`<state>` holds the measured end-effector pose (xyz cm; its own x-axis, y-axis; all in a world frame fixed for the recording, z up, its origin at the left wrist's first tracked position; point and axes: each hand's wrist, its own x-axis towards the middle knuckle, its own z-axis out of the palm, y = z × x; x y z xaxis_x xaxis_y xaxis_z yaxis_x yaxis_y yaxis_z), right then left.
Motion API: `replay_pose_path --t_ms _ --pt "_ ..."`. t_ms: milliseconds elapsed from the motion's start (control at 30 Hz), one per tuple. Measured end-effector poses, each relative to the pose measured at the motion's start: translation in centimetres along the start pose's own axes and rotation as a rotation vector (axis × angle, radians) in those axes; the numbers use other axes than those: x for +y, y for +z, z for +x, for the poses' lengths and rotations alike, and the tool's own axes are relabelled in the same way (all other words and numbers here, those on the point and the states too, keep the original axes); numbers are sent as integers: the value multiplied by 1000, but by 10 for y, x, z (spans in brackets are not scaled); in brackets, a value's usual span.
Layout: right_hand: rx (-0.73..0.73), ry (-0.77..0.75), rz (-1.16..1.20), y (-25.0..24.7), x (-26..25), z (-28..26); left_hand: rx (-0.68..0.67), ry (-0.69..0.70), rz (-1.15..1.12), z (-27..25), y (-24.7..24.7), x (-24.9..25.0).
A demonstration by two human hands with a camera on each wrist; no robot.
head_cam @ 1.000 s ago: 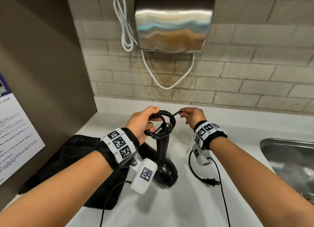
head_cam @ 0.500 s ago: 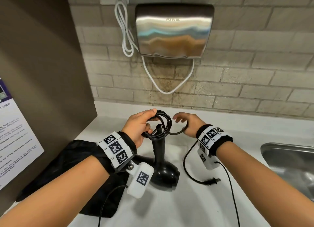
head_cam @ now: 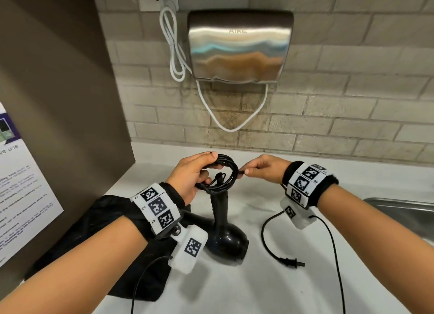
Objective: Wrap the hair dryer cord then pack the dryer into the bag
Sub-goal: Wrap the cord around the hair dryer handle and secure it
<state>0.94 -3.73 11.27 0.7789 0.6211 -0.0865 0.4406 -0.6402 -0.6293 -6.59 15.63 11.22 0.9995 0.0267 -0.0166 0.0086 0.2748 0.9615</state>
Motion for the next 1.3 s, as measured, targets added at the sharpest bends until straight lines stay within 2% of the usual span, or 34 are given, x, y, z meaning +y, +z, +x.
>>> replay_pose_path --t_ms 167,267,367,533,633,800,1100,1200,1300 --pt "344 96 -270 -17 -20 10 -88 2 83 -1 7 -2" --pt "509 64 -377 -24 -45 6 -132 11 123 1 11 0" --pt "649 -7 -303 -29 -62 3 -144 54 185 1 11 2" --pt "756 -140 -156 -26 -73 -2 -198 51 238 1 9 4" --pt "785 -205 -107 -21 -73 -6 -243 42 296 2 8 4" --pt "787 -313 8 -13 -68 -16 -126 70 333 9 5 4" --pt "736 -295 375 31 -56 -40 11 83 183 18 5 -1" --pt "609 -255 413 58 -38 -42 52 102 152 19 7 -2" --pt "456 -105 458 74 -2 -39 62 107 137 19 8 -3"
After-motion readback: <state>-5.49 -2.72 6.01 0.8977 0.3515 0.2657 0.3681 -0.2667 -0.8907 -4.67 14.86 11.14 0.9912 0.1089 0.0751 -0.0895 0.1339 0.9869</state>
